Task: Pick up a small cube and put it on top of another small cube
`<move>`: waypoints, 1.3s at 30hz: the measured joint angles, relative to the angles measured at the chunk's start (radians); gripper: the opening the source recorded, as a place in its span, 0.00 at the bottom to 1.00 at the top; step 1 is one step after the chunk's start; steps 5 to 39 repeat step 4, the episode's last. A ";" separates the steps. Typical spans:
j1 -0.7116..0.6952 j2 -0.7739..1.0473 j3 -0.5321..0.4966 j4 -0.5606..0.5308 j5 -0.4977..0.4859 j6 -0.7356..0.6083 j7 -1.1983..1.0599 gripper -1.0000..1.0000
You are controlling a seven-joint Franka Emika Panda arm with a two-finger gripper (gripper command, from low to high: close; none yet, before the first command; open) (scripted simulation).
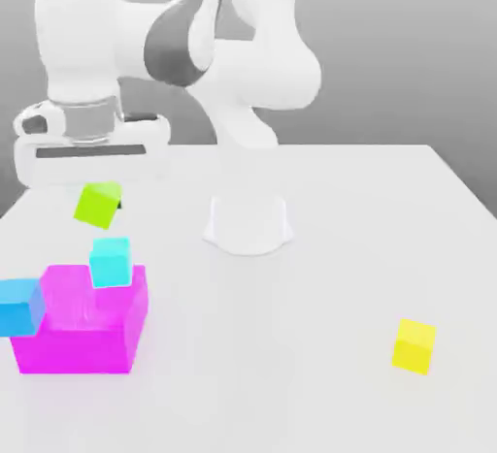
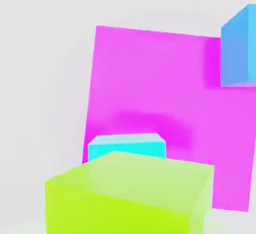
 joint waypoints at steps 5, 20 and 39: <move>0.000 0.026 -0.004 -0.008 -0.001 0.034 -0.001 1.00; 0.000 0.026 -0.004 -0.008 -0.001 0.034 -0.001 1.00; 0.000 0.026 -0.004 -0.008 -0.001 0.034 -0.001 1.00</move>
